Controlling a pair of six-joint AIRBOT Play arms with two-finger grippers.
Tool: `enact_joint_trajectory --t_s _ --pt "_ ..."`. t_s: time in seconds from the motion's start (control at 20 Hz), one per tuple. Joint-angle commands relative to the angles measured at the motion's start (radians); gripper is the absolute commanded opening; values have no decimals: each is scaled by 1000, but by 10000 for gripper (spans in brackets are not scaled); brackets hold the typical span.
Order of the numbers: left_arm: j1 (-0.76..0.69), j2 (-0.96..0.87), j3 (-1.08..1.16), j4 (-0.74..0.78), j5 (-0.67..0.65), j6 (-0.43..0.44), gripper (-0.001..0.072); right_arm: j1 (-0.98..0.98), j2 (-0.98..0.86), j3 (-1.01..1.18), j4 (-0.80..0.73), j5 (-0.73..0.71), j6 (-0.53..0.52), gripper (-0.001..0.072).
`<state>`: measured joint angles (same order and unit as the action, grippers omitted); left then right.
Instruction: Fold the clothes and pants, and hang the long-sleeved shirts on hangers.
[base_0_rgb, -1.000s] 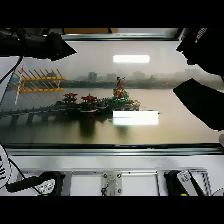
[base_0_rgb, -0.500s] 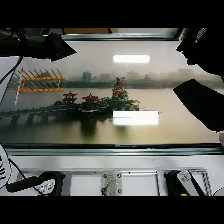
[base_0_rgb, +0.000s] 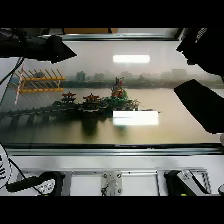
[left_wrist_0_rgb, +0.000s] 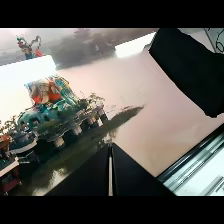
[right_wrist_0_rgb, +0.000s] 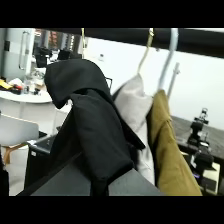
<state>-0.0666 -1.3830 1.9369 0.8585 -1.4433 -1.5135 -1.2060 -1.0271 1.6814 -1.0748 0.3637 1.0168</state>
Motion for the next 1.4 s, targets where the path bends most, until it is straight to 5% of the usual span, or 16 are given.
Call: enact_joint_trajectory --t_s 0.0,0.45,0.75,0.8,0.9,1.0,1.1,1.35 --pt "0 -2 0 12 -8 -1 12 -65 -11 -1 -6 29 57 7" --pt "0 -2 0 12 -8 -1 12 -183 6 -1 -7 301 58 8" --pt "0 -2 0 13 -7 0 13 -226 51 0 9 343 58 26" --pt "0 -2 0 13 -5 0 12 -226 56 -1 45 357 58 95" --pt "0 -2 0 14 -5 0 12 -223 68 -1 138 371 57 530" --pt "0 -2 0 14 -4 0 12 -223 97 0 246 367 56 537" --pt "0 -3 0 14 -1 18 13 -222 140 0 372 358 53 458" --pt "2 -4 -1 15 14 60 12 -78 163 -1 753 432 -10 463"
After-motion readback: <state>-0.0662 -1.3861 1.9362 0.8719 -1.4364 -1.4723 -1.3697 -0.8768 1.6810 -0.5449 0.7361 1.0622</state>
